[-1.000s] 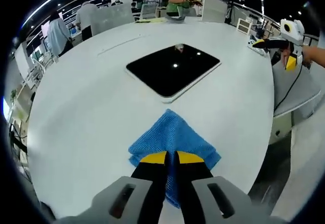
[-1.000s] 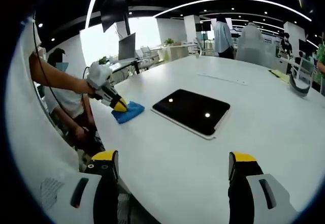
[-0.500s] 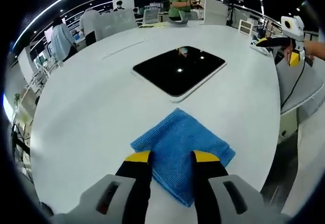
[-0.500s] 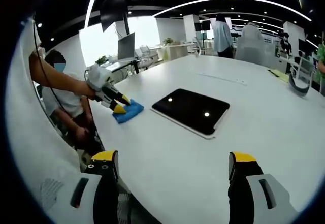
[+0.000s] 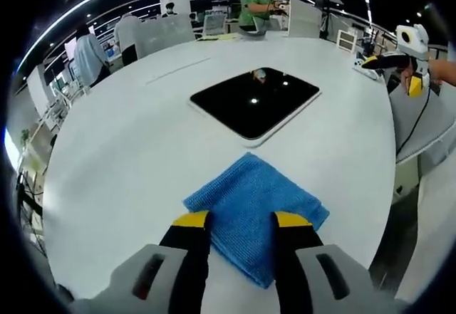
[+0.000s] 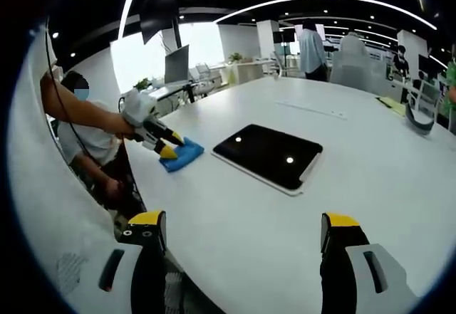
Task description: Wipe the mirror surface with the cleaning cloth until all visible marks leave the cleaned area.
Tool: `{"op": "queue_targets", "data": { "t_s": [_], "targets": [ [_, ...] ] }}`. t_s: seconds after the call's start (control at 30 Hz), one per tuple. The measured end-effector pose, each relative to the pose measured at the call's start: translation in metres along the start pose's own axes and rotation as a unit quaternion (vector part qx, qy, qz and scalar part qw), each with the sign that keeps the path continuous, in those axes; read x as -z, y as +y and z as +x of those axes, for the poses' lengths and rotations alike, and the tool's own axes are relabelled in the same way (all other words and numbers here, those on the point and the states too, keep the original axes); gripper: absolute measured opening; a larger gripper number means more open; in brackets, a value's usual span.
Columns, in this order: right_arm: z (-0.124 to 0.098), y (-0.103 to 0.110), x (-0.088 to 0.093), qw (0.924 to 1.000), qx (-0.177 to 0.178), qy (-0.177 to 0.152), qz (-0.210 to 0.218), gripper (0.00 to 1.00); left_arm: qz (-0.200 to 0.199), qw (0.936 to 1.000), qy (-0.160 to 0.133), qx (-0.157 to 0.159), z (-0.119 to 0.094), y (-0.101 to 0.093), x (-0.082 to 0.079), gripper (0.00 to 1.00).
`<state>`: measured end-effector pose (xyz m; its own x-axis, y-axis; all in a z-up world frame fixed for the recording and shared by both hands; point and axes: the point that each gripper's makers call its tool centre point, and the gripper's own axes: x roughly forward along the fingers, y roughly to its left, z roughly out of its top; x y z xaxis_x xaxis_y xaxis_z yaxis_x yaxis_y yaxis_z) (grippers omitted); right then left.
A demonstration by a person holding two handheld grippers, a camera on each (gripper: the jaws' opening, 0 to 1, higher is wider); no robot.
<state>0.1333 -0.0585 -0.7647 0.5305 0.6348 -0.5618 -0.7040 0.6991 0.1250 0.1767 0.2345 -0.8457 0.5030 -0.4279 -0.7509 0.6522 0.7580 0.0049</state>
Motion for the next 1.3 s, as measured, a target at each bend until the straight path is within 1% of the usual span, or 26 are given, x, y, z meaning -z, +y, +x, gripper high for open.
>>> {"op": "queue_targets", "data": {
  "t_s": [0.13, 0.2, 0.27, 0.43, 0.67, 0.8, 0.9, 0.97, 1.07, 1.2, 1.3],
  "targets": [
    [0.0, -0.001, -0.001, 1.0, 0.0, -0.001, 0.001, 0.89, 0.003, 1.0, 0.003, 0.0, -0.005, -0.001, -0.002, 0.39],
    [0.0, -0.001, -0.001, 1.0, 0.001, -0.002, 0.0, 0.89, 0.004, 1.0, -0.002, -0.003, -0.009, -0.001, -0.005, 0.43],
    [-0.001, -0.001, -0.002, 1.0, 0.002, -0.003, 0.0, 0.89, 0.002, 1.0, -0.007, -0.004, -0.012, -0.001, -0.007, 0.43],
    [-0.001, -0.005, -0.002, 1.0, 0.006, -0.005, 0.001, 0.9, -0.012, 0.9997, -0.02, -0.009, -0.022, -0.003, -0.011, 0.49],
    [0.001, -0.009, -0.004, 0.9999, 0.009, -0.006, -0.003, 0.9, -0.022, 0.9983, -0.051, -0.016, -0.041, -0.016, -0.024, 0.64],
    [0.001, -0.012, -0.007, 0.9999, 0.012, -0.01, -0.007, 0.9, -0.036, 0.9958, -0.082, -0.021, -0.052, -0.025, -0.038, 0.76],
    [0.002, -0.013, -0.008, 0.9998, 0.014, -0.009, -0.008, 0.9, -0.033, 0.995, -0.09, -0.027, -0.06, -0.034, -0.043, 0.84],
    [0.002, -0.013, -0.008, 0.9998, 0.014, -0.01, -0.009, 0.91, -0.031, 0.9946, -0.095, -0.029, -0.064, -0.04, -0.044, 0.88],
    [0.004, -0.013, -0.006, 0.9998, 0.016, -0.007, -0.013, 0.91, -0.028, 0.9944, -0.096, -0.034, -0.069, -0.047, -0.042, 0.92],
    [0.005, -0.015, -0.004, 0.9996, 0.02, -0.004, -0.018, 0.92, -0.032, 0.9948, -0.091, -0.033, -0.072, -0.05, -0.036, 0.97],
    [0.006, -0.015, -0.003, 0.9996, 0.021, -0.003, -0.018, 0.92, -0.04, 0.9942, -0.092, -0.036, -0.075, -0.049, -0.035, 0.99]
  ]
}}
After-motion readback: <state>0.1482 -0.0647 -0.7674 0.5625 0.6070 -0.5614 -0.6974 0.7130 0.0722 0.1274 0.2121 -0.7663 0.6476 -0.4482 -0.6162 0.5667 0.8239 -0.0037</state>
